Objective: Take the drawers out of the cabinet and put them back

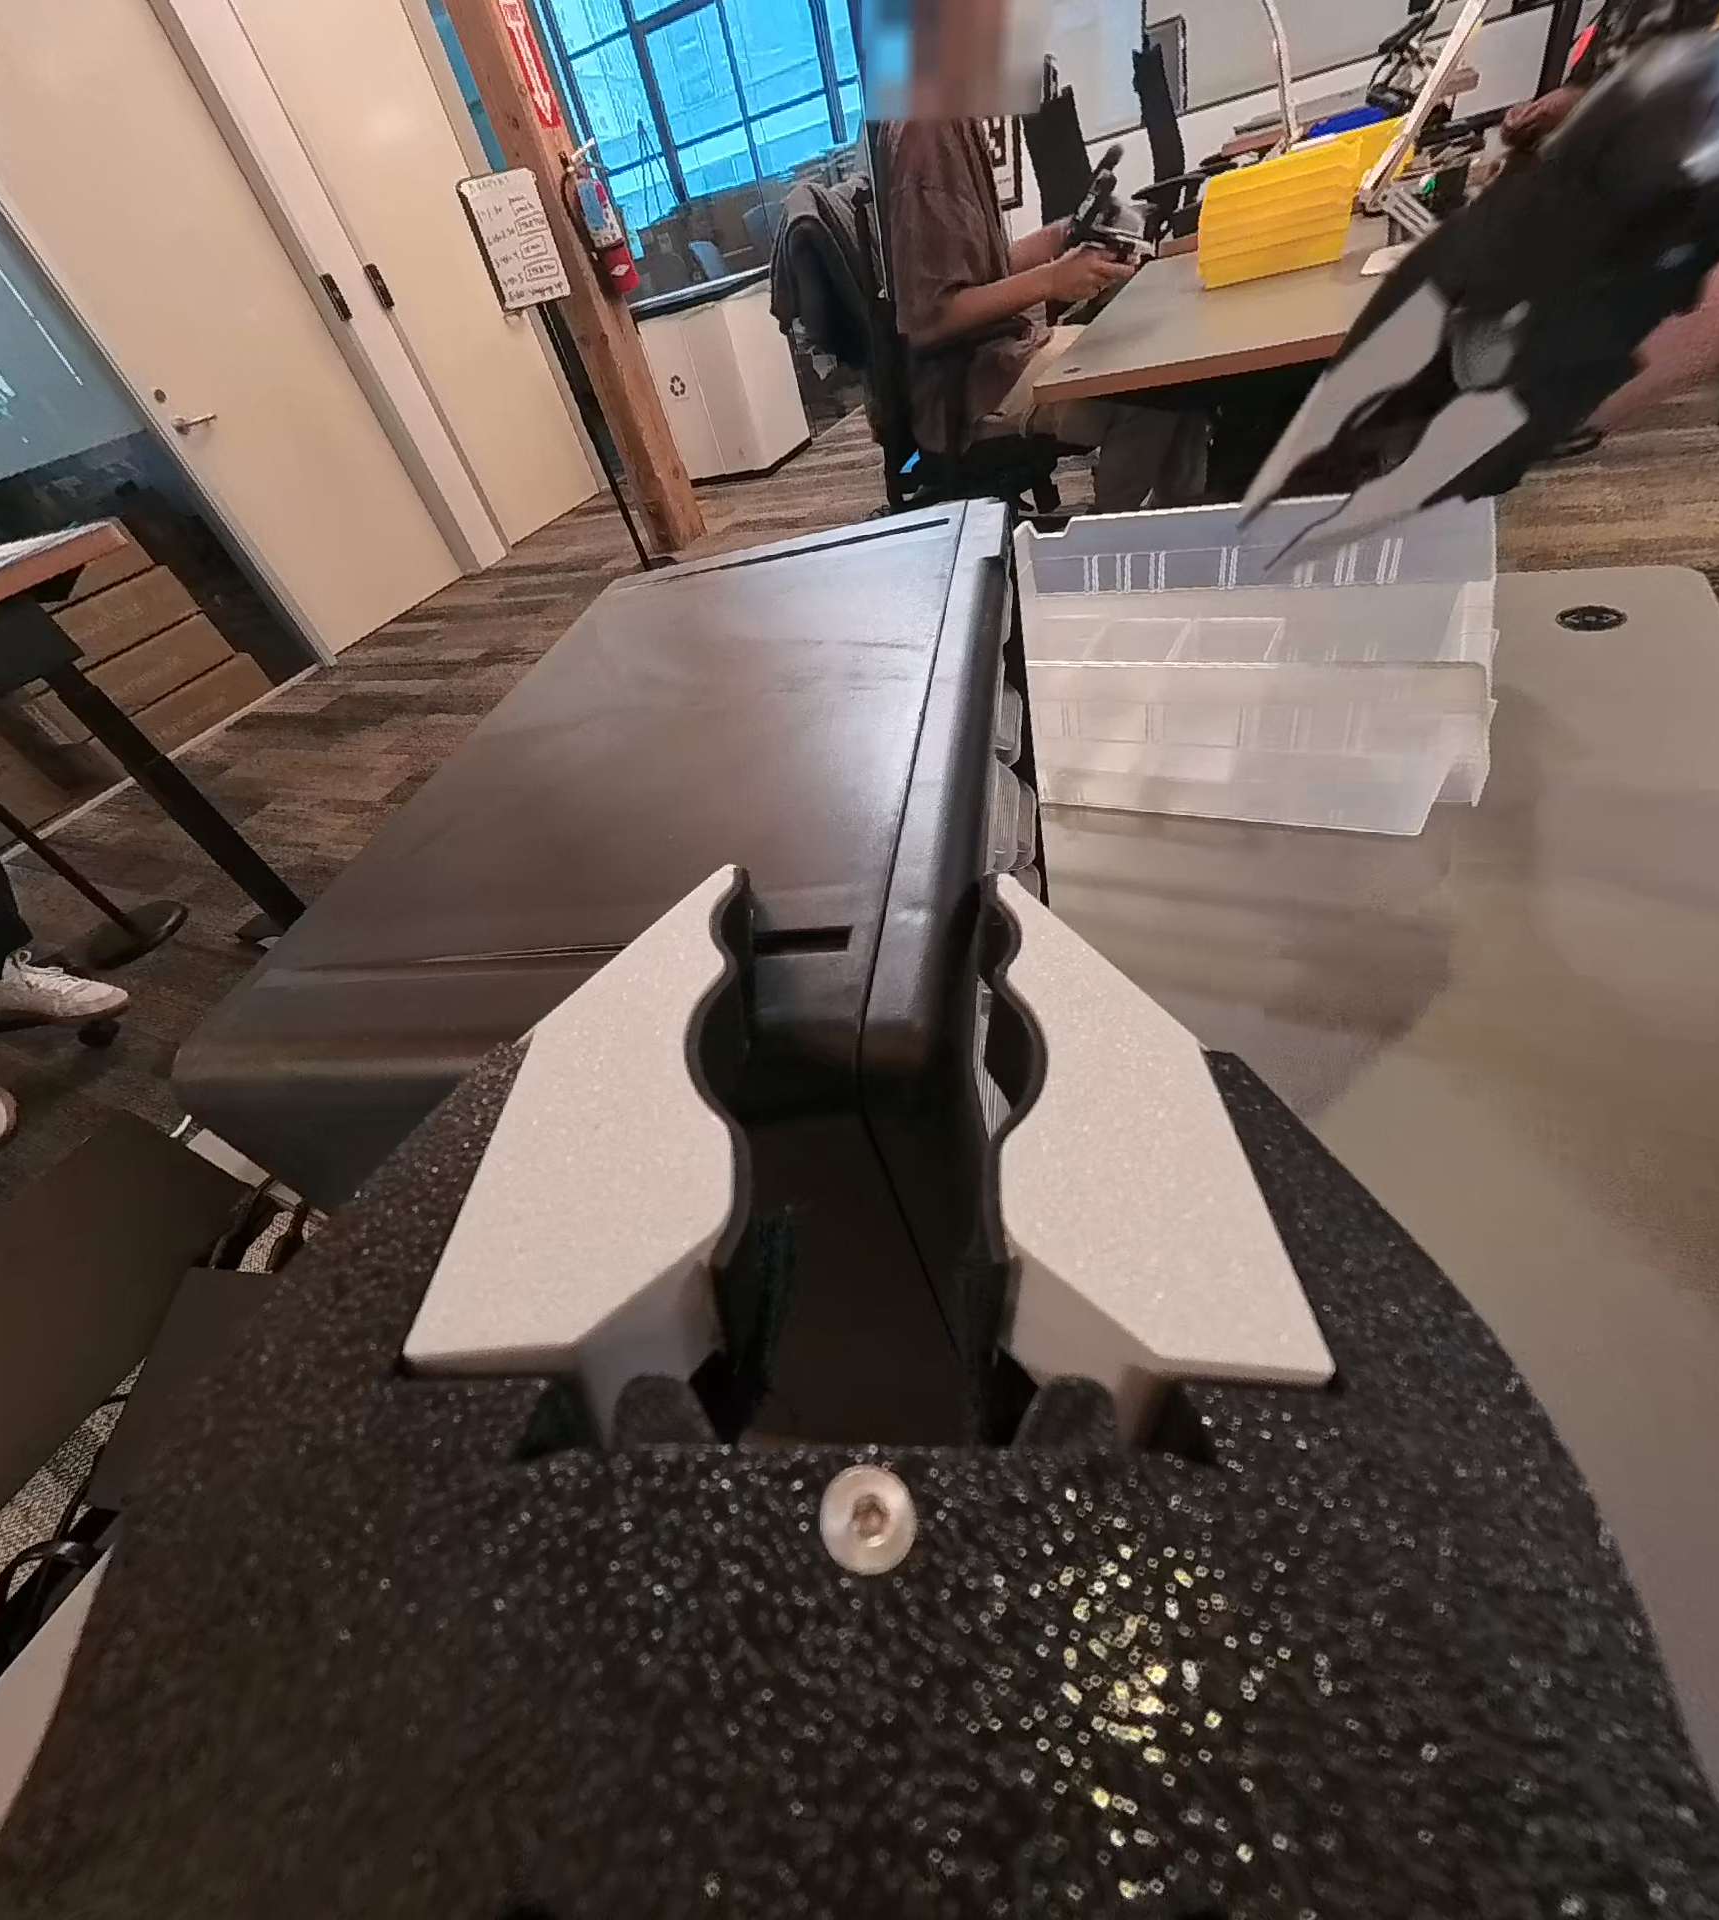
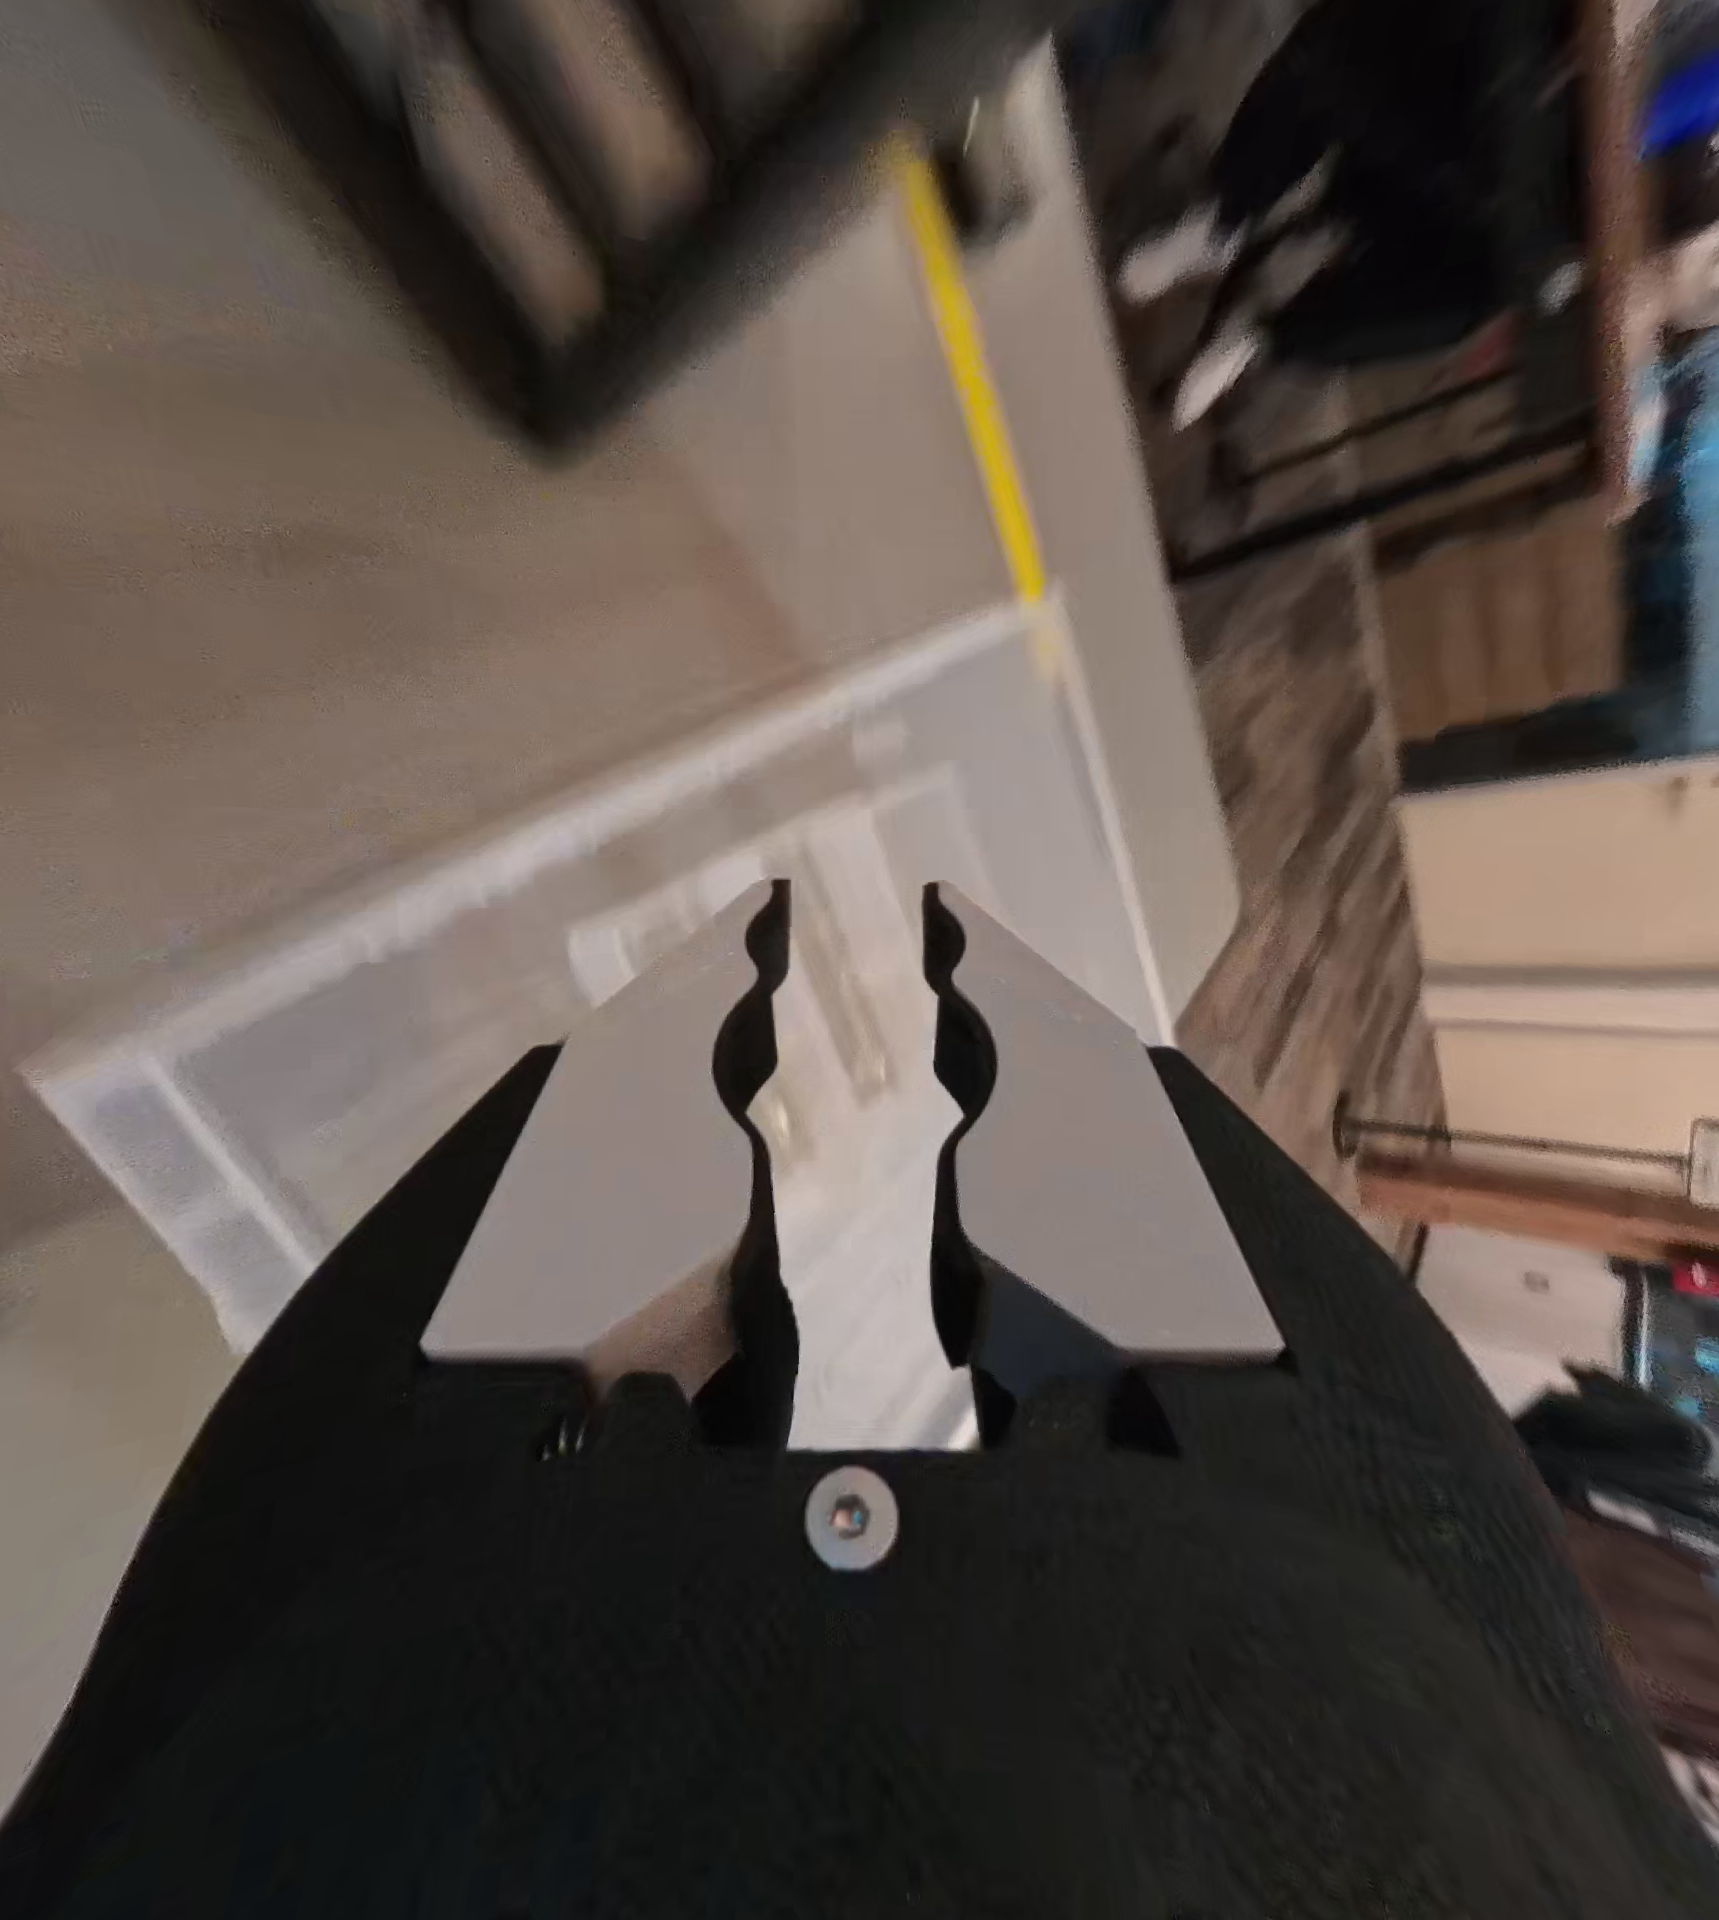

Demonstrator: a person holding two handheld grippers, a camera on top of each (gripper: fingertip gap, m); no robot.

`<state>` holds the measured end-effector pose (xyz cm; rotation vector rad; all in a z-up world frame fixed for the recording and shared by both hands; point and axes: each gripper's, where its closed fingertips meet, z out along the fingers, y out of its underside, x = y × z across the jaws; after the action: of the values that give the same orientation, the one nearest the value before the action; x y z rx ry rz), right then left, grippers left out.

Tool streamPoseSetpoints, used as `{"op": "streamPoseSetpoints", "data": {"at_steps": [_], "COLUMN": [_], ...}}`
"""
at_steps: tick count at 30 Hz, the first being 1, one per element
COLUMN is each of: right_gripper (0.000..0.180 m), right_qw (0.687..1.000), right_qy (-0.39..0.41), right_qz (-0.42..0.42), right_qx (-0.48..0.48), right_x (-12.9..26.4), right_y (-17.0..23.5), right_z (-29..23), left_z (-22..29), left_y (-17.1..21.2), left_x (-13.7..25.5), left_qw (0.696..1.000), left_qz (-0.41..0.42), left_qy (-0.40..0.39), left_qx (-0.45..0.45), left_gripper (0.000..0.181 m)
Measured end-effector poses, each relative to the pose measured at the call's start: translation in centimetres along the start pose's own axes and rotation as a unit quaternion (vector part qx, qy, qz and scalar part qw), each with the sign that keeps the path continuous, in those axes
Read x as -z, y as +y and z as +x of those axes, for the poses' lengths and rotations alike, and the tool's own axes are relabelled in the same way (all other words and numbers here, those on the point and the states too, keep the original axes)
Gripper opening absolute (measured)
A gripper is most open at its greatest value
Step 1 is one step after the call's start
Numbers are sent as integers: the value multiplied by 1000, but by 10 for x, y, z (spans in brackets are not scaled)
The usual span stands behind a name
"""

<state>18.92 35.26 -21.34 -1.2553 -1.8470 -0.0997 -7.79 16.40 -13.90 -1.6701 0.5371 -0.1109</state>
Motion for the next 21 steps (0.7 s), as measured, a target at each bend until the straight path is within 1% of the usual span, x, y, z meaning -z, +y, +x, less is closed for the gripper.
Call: {"op": "streamPoseSetpoints", "data": {"at_steps": [2,3,5,6,7,8,9,10,13,16,21], "right_gripper": [30,29,25,24,22,20,19,17,23,25,25], "right_qw": [998,996,991,985,972,954,935,925,927,926,922], "right_qy": [21,34,75,106,142,177,198,195,163,171,188], "right_qz": [61,78,84,64,34,6,-11,-17,-7,-2,-20], "right_qx": [-5,10,74,123,182,243,294,325,337,337,337], "right_x": [6,6,0,-6,-14,-22,-32,-44,-73,-87,-105], "right_y": [-49,-71,-105,-115,-120,-124,-127,-129,-136,-143,-139], "right_z": [-5,-10,-22,-25,-26,-27,-31,-40,-63,-65,-58], "left_z": [0,0,0,0,0,0,0,0,0,0,0], "left_y": [0,0,0,0,0,0,0,0,0,0,0], "left_x": [0,0,0,0,0,0,0,0,0,0,0], "left_qw": [1000,1000,1000,1000,1000,1000,1000,1000,1000,1000,1000], "left_qz": [0,0,0,0,0,0,0,0,0,0,0], "left_qy": [0,0,0,0,0,1,1,2,2,3,3], "left_qx": [1,1,1,1,1,1,1,1,1,0,0], "left_gripper": [41,41,41,41,41,41,41,41,41,41,41]}}
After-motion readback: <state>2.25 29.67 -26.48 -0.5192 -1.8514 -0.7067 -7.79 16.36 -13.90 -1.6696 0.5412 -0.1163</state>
